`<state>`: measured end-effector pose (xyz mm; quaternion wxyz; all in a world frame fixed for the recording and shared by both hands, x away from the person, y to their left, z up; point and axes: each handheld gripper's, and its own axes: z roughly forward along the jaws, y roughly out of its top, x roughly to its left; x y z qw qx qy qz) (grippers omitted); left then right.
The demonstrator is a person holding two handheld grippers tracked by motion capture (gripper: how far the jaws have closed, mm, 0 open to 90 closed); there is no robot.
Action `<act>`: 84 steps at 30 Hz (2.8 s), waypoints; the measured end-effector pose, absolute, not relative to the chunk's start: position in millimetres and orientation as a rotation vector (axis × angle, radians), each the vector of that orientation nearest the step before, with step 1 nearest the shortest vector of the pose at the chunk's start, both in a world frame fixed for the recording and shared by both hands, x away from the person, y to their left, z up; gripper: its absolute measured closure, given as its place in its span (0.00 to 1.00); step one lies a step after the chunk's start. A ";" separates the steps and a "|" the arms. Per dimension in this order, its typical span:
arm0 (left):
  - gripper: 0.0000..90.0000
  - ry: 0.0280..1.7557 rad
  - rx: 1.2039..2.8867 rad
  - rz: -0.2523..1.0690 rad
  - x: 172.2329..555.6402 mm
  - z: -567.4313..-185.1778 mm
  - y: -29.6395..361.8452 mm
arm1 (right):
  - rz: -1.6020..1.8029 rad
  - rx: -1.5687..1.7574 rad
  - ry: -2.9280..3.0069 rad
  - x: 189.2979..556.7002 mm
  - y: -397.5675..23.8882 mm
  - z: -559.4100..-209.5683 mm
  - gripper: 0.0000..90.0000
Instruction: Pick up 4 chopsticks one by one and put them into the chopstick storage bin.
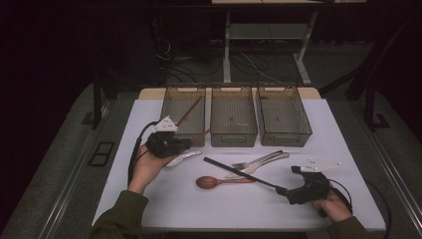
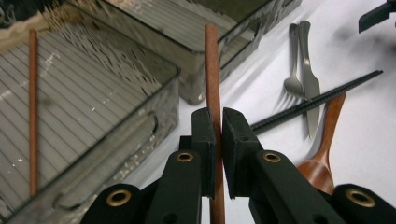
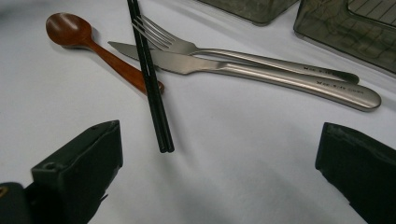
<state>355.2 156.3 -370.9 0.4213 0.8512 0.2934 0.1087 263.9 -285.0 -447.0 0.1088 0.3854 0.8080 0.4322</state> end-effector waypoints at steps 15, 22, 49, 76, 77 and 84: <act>0.92 0.779 2.131 0.289 395.1 -346.8 155.9 | 1.270 1.129 2.374 263.1 -285.1 -446.4 0.01; 0.93 0.845 2.112 0.326 424.7 -331.6 159.2 | 1.274 1.129 2.371 263.4 -284.7 -446.8 0.01; 0.92 1.119 1.990 0.387 519.0 -323.7 149.9 | 1.300 1.129 2.368 263.7 -287.3 -445.4 0.01; 0.77 1.251 2.058 0.471 550.2 -372.9 120.5 | 1.329 1.126 2.362 261.9 -288.1 -442.8 0.01; 0.74 1.252 2.058 0.474 550.2 -372.7 120.4 | 1.328 1.125 2.362 262.0 -288.0 -442.8 0.01; 0.58 1.207 2.059 0.460 548.8 -370.4 121.9 | 1.323 1.123 2.367 262.4 -287.5 -443.3 0.01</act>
